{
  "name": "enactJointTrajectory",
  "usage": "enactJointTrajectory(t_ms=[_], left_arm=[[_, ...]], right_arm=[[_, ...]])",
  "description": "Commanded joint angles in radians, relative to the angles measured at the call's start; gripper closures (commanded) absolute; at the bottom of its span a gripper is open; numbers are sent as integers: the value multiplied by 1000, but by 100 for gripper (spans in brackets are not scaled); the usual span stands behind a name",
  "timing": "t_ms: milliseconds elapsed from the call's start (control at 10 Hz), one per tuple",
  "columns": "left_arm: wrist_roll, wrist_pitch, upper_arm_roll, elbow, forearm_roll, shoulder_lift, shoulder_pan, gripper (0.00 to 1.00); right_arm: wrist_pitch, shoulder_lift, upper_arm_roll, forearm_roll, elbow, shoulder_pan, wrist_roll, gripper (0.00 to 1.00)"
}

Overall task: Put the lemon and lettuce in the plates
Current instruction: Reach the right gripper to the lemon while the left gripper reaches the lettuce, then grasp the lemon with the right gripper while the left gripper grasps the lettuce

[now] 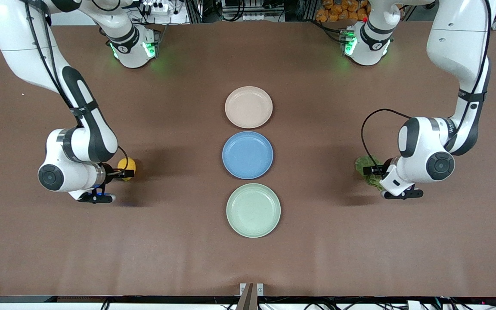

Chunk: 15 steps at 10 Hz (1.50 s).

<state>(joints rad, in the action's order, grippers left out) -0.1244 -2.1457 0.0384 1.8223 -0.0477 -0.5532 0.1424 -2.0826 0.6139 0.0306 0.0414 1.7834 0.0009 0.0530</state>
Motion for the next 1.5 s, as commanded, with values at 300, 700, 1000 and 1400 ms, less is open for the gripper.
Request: enactJointTrajectory(t_ms=[300,700,1000,1400], left_arm=[[-1,-59,1,-37,-38,-90,3,0],[19,-59,1,-37,-29,-97,3,29],[58,-59,1,-38,-31,-97,3,58],[77,-59,1,-41,-23,-100,5,84]], right_arm=[[-16,-5,8,63,14,-4,4,57],[33,-29,11,63,7,1,1,100],[179,-120,104,105,-10,1,36,100],[124,-138,206,166,-10,161,328,100]])
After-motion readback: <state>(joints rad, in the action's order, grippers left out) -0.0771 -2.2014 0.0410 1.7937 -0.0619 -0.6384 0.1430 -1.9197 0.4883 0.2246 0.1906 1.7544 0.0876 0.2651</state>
